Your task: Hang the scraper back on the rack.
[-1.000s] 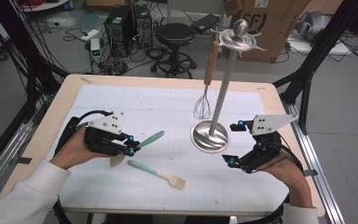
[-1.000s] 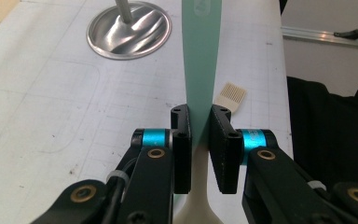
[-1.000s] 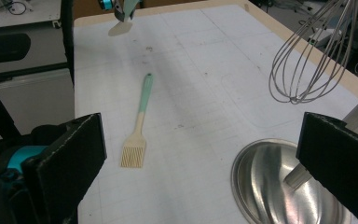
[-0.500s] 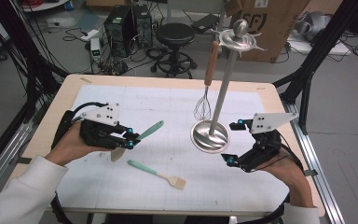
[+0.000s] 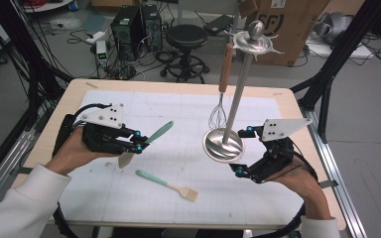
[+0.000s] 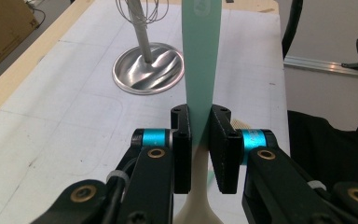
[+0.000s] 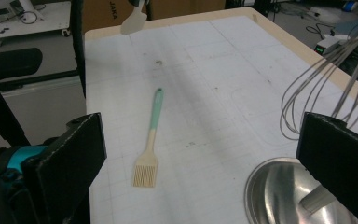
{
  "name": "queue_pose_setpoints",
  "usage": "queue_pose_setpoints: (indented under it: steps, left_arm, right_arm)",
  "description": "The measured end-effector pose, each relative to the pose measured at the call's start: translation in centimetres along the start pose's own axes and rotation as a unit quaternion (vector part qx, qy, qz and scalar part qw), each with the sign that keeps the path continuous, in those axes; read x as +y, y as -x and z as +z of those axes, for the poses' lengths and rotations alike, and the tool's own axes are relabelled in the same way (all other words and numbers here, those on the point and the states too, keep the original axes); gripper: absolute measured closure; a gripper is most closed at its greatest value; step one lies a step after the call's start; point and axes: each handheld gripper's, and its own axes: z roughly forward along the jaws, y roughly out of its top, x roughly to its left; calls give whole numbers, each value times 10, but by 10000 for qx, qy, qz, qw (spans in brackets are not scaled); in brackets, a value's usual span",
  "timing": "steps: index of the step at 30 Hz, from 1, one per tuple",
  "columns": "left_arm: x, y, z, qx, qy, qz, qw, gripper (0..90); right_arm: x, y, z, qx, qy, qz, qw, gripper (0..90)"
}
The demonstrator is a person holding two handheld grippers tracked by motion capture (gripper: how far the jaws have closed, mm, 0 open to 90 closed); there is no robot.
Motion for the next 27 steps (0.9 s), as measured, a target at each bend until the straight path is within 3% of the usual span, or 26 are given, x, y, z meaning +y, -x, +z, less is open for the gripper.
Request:
queue_pose_setpoints:
  steps: [7, 10, 15, 21, 27]
  left_arm:
    - [6, 0, -3, 99, 45, -27, 9999, 799]
    - [8, 0, -3, 145, 114, -120, 9998, 799]
    - [12, -1, 0, 138, 123, -165, 9997, 799]
    - [19, -3, 4, 108, 168, -140, 9997, 799]
    - [23, -3, 7, 107, 214, -159, 9996, 799]
  right_arm:
    - [12, -5, 8, 80, 8, -75, 9999, 2]
    - [16, -7, 11, 138, 114, 135, 9997, 2]
    - [22, -9, 16, 192, 216, 238, 9993, 2]
    - [31, -13, 25, 256, 114, 203, 9994, 2]
    - [42, -14, 33, 257, 218, 139, 9993, 2]
